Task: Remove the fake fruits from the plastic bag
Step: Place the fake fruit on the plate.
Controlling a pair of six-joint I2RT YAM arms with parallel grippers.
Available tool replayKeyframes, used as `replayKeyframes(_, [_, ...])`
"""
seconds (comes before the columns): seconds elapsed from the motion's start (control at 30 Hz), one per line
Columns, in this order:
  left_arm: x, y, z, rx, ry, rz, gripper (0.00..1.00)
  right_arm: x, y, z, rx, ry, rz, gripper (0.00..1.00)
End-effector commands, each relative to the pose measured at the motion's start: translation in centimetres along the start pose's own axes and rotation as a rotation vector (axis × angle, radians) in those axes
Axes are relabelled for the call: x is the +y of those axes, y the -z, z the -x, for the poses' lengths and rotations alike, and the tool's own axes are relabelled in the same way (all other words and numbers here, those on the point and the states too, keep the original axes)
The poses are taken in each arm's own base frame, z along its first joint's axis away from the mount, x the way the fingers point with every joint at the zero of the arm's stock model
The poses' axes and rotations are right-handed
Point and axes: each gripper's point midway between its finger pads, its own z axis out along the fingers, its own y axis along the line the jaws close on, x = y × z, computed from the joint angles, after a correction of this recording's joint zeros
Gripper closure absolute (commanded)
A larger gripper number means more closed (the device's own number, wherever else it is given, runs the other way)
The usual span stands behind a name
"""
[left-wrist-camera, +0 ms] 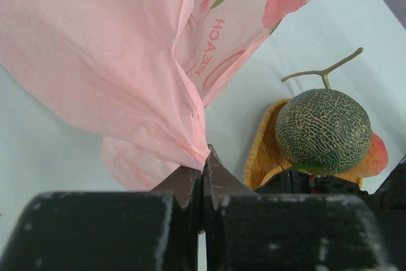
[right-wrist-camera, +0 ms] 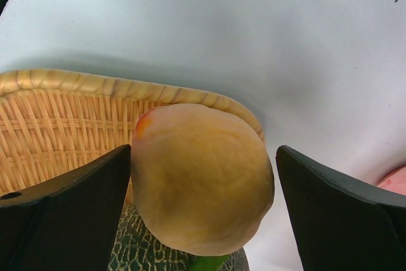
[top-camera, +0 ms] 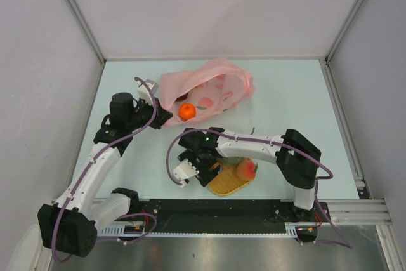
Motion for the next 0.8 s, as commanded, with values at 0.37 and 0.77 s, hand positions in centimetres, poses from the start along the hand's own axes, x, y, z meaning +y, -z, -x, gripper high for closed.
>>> replayKeyframes(0.37, [-0.4, 0.1, 0.7, -0.027, -0.002, -0.027, 1.00, -1.0, 7.4, 4.7, -0.110, 0.018, -0.049, 0.00])
replayKeyframes(0.77, [0.2, 0.6, 1.8, 0.031, 0.014, 0.030, 1.00, -16.6, 19.4, 5.4, -0.638, -0.542, -0.487, 0.15])
